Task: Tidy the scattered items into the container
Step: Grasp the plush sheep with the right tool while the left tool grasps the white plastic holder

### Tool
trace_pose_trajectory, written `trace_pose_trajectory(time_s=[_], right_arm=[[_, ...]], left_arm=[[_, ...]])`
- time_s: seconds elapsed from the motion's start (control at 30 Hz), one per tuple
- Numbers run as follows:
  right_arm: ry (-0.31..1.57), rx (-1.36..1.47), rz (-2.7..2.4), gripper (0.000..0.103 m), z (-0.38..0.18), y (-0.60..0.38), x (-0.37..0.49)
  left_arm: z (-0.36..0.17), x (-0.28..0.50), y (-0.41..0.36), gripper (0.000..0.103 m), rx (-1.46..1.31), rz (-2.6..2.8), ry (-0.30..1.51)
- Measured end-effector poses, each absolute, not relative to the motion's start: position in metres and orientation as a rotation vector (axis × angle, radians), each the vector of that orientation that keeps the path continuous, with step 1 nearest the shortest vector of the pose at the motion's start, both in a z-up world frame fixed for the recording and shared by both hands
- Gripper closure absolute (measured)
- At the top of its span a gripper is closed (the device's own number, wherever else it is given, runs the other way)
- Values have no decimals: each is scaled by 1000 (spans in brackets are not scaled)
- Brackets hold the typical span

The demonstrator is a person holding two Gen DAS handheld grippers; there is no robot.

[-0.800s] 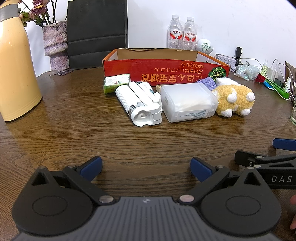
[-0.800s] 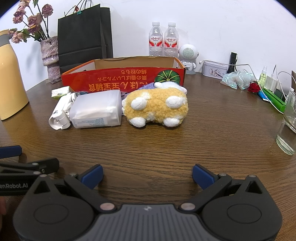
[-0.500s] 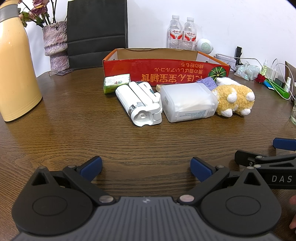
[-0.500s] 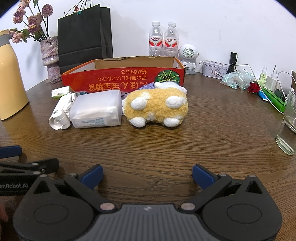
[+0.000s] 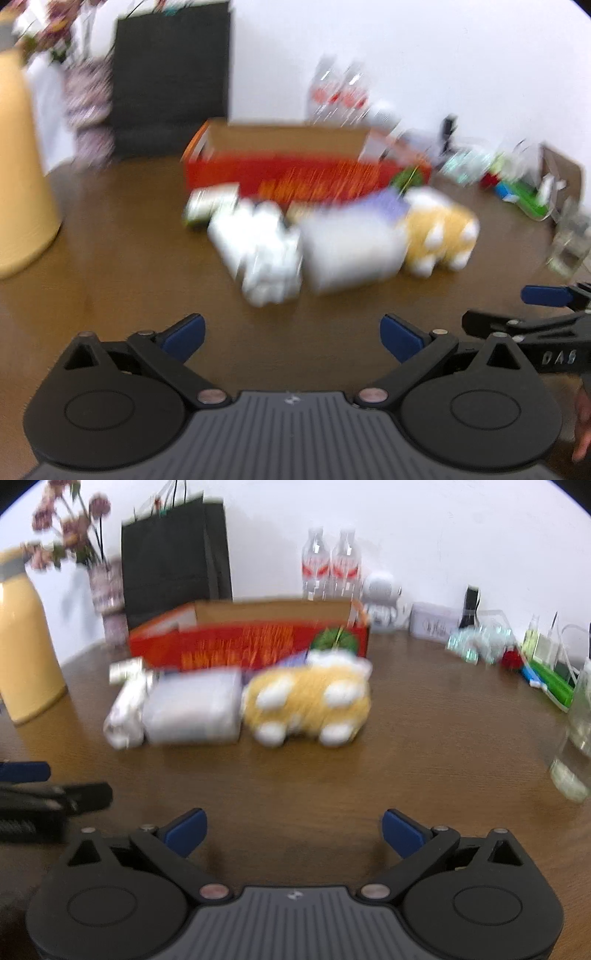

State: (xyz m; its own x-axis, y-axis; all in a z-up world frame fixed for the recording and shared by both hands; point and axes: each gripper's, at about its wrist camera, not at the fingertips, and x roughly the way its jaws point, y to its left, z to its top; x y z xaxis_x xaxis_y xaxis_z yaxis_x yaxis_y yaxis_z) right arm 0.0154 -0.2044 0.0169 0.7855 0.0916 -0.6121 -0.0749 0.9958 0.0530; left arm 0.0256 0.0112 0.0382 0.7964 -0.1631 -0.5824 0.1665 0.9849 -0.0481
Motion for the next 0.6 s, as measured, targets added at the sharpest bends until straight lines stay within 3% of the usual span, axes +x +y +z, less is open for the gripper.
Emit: trace_pose_trajectory(time_s=[0.17, 0.3, 0.6], right_arm=[[557, 27, 177, 2, 49, -227, 57], [600, -35, 198, 3, 38, -213, 103], [644, -52, 223, 7, 13, -214, 120]], left_arm=[[43, 90, 17, 0, 11, -125, 654], [28, 123, 40, 0, -162, -120, 703], [23, 124, 74, 0, -175, -182, 785]])
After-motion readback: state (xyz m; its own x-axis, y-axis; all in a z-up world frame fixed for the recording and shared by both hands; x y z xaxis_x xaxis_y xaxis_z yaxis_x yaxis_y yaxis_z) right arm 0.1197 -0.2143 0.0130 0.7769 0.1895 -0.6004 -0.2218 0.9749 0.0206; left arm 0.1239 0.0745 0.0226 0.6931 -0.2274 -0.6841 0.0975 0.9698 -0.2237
